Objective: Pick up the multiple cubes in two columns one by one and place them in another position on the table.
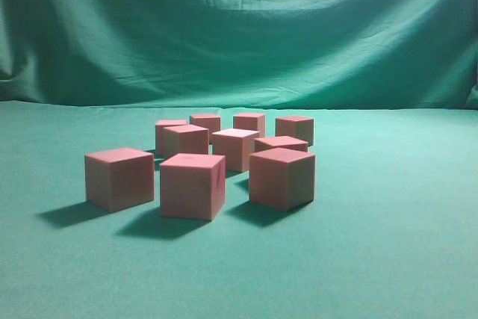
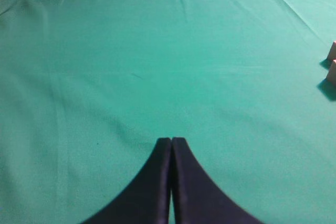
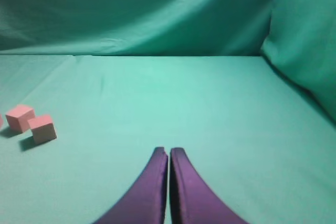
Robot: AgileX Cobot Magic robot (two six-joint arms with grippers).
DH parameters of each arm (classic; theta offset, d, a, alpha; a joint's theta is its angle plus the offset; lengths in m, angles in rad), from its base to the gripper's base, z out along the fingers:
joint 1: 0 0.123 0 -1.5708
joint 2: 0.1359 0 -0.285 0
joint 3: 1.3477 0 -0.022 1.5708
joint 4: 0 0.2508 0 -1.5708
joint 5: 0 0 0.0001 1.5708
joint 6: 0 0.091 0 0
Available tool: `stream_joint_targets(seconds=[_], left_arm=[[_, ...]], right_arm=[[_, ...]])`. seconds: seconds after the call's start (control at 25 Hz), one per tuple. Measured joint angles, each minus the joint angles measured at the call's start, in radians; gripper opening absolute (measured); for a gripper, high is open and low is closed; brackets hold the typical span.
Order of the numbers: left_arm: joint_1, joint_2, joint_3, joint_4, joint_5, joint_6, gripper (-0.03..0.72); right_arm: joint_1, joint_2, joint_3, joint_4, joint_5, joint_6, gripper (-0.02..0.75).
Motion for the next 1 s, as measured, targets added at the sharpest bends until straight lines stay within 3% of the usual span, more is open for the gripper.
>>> stream_joint_targets(seconds=[0.36,1.0], left_arm=[[0.0,0.0,0.0,0.0,0.0,0.0,0.0],[0.0,0.0,0.0,0.0,0.0,0.0,0.0]], right_arm=[[-0.002,-0.002,0.003,0.032,0.159,0.002,0.0],[-0.004,-0.002,0.003,0.038,0.169,0.0,0.0]])
